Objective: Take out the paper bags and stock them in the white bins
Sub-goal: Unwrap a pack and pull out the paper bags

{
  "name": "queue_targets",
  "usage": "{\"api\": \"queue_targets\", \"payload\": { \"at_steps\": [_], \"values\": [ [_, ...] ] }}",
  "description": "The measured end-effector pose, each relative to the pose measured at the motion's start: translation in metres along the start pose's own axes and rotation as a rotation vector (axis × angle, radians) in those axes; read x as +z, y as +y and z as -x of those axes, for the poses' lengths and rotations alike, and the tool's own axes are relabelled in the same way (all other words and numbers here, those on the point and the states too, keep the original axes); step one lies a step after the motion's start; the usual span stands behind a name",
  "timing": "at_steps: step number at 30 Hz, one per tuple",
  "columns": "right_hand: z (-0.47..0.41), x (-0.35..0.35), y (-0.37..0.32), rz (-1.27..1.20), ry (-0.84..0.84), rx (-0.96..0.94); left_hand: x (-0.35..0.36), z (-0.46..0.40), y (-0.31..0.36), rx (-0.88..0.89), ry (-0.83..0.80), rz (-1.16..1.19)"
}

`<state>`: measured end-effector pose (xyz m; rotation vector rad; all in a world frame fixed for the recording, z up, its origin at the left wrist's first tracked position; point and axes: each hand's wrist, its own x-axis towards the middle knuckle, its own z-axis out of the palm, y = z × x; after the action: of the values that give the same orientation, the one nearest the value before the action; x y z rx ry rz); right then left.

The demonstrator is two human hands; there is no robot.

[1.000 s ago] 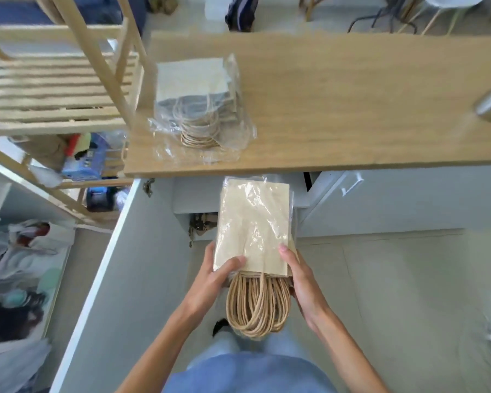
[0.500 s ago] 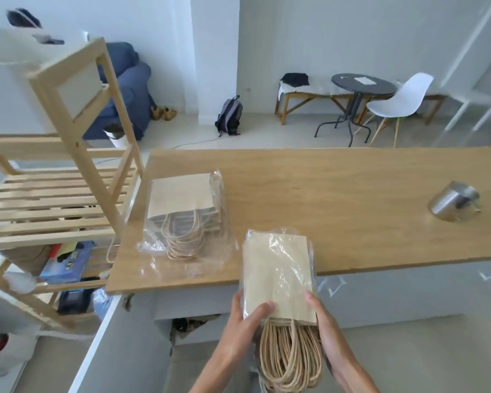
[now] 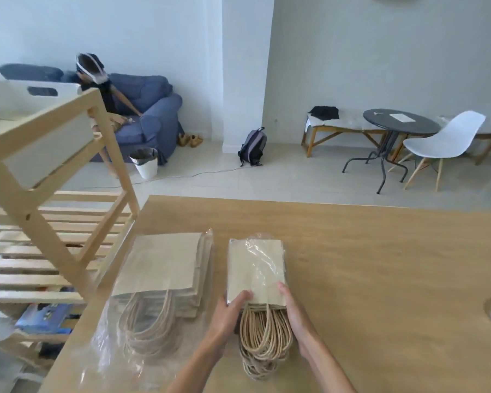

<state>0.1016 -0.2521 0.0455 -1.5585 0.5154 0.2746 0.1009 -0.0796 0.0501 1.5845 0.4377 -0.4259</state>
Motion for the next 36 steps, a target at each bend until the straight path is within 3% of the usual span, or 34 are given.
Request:
{"api": "queue_targets", "payload": {
  "at_steps": [7,12,15,19,22,25,28,36],
  "values": [
    [-0.056,0.006,-0.034,0.02,-0.108,-0.039,0.004,-0.054,0.036,-0.026,0.052,0.015],
    [-0.069,0.01,-0.049,0.139,-0.013,-0.058,-0.012,-0.081,0.06,-0.057,-0.021,0.003],
    [-0.066,0.005,-0.058,0.261,0.207,-0.248,-0.015,-0.089,0.064,-0.037,-0.063,-0.01],
    [-0.066,0.008,-0.077,0.483,0.107,-0.454,-0.009,-0.092,0.067,-0.008,-0.084,0.09],
    [-0.071,0.009,-0.09,0.534,0.045,-0.419,-0.009,-0.091,0.072,-0.02,-0.072,0.101],
    [-0.076,0.004,-0.1,0.449,0.088,-0.274,-0.011,-0.092,0.078,-0.005,-0.091,0.04],
    [-0.072,0.007,-0.109,0.497,0.029,-0.166,-0.014,-0.099,0.084,0.006,-0.117,-0.013],
    [-0.073,0.026,-0.126,0.634,-0.016,-0.086,-0.016,-0.109,0.079,0.004,-0.163,-0.101]
  ]
}}
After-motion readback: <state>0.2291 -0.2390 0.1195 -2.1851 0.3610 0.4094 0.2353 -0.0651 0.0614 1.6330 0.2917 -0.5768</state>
